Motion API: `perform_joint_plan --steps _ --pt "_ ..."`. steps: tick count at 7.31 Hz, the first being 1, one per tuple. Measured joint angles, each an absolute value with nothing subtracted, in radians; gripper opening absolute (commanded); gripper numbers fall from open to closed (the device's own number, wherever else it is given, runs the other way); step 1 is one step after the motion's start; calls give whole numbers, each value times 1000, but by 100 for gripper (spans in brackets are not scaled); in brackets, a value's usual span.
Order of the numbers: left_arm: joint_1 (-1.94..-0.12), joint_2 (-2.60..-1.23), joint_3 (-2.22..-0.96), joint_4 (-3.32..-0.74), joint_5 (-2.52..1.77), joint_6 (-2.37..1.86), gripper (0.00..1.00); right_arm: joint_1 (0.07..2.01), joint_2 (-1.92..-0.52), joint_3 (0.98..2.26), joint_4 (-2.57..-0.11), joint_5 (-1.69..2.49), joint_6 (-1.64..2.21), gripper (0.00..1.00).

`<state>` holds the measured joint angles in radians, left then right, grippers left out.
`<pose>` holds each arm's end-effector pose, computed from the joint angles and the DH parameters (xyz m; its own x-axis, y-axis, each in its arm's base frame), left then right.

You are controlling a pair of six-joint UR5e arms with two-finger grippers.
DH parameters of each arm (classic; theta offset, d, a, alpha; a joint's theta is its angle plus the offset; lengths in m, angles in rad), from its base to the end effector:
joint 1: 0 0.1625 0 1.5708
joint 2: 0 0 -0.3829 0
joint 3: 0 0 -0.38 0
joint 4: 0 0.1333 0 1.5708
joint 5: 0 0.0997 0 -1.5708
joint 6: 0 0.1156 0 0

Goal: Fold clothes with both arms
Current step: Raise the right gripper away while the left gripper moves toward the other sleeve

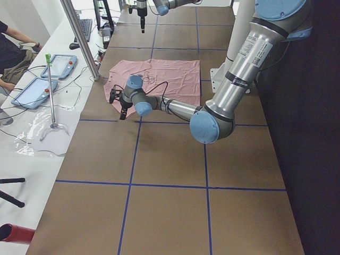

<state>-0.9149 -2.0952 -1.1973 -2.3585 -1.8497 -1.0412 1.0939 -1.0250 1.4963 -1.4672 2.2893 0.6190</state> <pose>0.3562 -0.6293 0.4221 0.6275 -0.0190 -0.7784 0.3586 0.8945 0.2672 -0.2560 -0.6200 0.3361 0.6344 -0.1078 0.7654 0.0210 0.9923 0.1223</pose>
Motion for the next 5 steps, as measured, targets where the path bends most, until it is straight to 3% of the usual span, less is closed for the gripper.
perform_joint_plan --steps 1,2,3,5 --pt "-893 -2106 -1166 -2382 -1816 -1045 92 1096 -1030 1497 -1469 2287 610 100" --pt "-873 -2116 -1152 -2389 -1784 -1047 80 1096 -1032 1497 -1469 2286 607 100" --pt "-862 -2121 -1146 -2390 -1769 -1047 74 1097 -1035 1496 -1469 2285 606 100" --pt "-853 -2135 -1119 -2390 -1761 -1042 71 1097 -1050 1497 -1465 2285 605 100"
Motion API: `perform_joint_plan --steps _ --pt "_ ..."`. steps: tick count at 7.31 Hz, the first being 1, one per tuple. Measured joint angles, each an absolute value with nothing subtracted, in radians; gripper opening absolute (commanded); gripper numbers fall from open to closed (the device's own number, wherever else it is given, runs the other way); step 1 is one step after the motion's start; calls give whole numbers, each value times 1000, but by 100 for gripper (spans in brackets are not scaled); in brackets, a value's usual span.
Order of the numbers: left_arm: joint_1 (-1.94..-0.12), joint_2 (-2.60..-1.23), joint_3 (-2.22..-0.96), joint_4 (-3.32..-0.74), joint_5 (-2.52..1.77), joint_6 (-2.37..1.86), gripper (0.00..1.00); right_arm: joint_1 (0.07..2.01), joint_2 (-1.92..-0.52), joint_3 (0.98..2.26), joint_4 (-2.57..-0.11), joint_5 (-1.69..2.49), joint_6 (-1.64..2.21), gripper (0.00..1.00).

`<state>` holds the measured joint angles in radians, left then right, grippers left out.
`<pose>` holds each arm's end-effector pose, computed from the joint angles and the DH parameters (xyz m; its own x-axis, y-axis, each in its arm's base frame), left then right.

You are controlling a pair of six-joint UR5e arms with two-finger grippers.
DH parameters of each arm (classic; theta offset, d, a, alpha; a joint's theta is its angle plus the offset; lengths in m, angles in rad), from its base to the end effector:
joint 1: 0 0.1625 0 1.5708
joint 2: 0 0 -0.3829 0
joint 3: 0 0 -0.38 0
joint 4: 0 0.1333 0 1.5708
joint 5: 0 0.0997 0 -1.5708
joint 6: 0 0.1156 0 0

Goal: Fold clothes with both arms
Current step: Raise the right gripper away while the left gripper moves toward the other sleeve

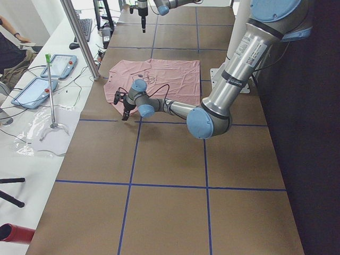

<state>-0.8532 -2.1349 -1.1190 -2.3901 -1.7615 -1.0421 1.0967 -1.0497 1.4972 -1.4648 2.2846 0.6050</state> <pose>0.3980 -0.6254 0.4312 0.6614 -0.0046 -0.7500 0.3545 0.8832 0.3072 -0.2519 -0.6170 0.3521 0.6448 -0.1052 0.7571 0.0263 0.9929 0.1156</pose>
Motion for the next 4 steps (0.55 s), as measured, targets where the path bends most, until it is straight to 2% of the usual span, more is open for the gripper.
perform_joint_plan --steps 1,2,3,4 --pt "-851 -2141 -1105 -2390 -1761 -1039 51 1097 -1054 1498 -1463 2284 605 100" --pt "-849 -2144 -1101 -2390 -1761 -1036 16 1097 -1056 1498 -1462 2283 605 100" --pt "-848 -2147 -1103 -2388 -1763 -1035 0 1095 -1056 1497 -1462 2281 605 100" --pt "-848 -2149 -1106 -2387 -1766 -1034 0 1094 -1057 1497 -1462 2278 605 100"
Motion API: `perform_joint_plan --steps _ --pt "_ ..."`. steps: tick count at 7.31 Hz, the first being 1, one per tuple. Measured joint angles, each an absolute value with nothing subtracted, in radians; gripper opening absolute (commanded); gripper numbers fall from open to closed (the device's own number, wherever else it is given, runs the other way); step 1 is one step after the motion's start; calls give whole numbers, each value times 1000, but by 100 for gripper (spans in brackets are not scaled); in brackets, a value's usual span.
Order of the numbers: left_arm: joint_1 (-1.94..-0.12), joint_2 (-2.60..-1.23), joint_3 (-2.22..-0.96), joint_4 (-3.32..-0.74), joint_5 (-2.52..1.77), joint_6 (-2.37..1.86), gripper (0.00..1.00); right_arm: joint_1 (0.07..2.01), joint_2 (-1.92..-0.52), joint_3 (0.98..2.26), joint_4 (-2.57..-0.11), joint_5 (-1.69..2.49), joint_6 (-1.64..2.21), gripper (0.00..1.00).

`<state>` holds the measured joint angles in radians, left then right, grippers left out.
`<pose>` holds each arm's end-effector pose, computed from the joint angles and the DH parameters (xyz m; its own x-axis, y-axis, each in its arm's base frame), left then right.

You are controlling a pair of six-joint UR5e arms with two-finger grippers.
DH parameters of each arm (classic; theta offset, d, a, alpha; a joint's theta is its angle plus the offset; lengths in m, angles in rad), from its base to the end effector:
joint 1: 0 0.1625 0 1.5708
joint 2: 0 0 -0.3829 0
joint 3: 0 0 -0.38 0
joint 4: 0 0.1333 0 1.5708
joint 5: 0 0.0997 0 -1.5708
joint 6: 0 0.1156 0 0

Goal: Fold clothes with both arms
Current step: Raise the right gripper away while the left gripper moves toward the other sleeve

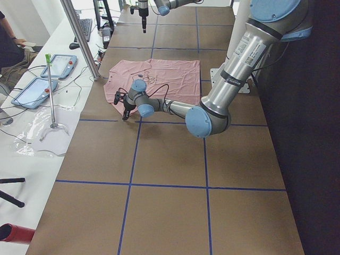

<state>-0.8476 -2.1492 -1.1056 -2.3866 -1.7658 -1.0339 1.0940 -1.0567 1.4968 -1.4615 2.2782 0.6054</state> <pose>0.4049 -0.6262 0.4282 0.6641 0.0059 -0.7476 0.3411 0.8874 0.3100 -0.2526 -0.6157 0.3569 0.6500 -0.1035 0.7529 0.0262 0.9931 0.1140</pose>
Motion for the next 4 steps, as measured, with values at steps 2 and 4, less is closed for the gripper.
perform_joint_plan --steps 2,4 --pt "-847 -2151 -1119 -2377 -1781 -1033 0 1093 -1057 1496 -1461 2275 606 100" --pt "-854 -2159 -1201 -2275 -1830 -1033 0 1092 -1057 1496 -1459 2273 610 100"
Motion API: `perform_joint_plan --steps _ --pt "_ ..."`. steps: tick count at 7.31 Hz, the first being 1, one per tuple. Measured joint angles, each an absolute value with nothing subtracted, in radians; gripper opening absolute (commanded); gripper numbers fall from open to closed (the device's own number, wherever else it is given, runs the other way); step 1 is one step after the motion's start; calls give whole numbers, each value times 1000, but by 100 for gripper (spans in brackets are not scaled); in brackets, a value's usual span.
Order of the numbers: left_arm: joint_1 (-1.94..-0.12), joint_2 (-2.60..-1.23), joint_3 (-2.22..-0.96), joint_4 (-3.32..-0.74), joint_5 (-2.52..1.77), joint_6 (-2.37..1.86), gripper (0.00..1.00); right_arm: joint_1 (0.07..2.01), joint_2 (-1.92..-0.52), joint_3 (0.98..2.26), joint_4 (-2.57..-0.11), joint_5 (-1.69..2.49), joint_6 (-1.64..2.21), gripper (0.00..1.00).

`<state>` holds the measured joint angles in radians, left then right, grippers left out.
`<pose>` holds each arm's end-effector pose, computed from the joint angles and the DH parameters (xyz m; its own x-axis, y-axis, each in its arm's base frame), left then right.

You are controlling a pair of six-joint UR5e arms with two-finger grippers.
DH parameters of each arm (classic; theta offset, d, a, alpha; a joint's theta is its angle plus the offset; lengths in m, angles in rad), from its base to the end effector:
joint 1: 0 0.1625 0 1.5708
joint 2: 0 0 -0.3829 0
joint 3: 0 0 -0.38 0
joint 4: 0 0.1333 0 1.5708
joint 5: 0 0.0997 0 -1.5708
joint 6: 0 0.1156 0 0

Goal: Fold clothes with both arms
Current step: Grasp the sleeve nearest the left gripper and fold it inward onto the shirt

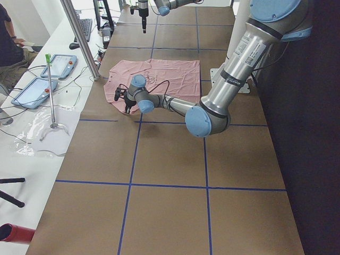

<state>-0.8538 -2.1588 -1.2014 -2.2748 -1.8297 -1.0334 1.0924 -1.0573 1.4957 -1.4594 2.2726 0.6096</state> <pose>0.4033 -0.6204 0.3867 0.6452 0.0130 -0.7639 0.3076 0.9108 0.2753 -0.2533 -0.6158 0.3579 0.6532 -0.1004 0.7505 0.0226 0.9933 0.1132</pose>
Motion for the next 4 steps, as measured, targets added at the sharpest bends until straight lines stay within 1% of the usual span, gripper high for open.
perform_joint_plan --steps 1,2,3,4 --pt "-855 -2190 -1284 -2141 -1845 -1037 0 1092 -1058 1496 -1459 2272 611 100" --pt "-855 -2246 -1340 -2020 -1852 -1060 0 1092 -1059 1496 -1458 2272 612 100" --pt "-851 -2317 -1340 -1960 -1855 -1106 0 1092 -1059 1496 -1457 2273 614 100" --pt "-840 -2387 -1290 -1957 -1855 -1160 0 1092 -1060 1497 -1456 2273 615 100"
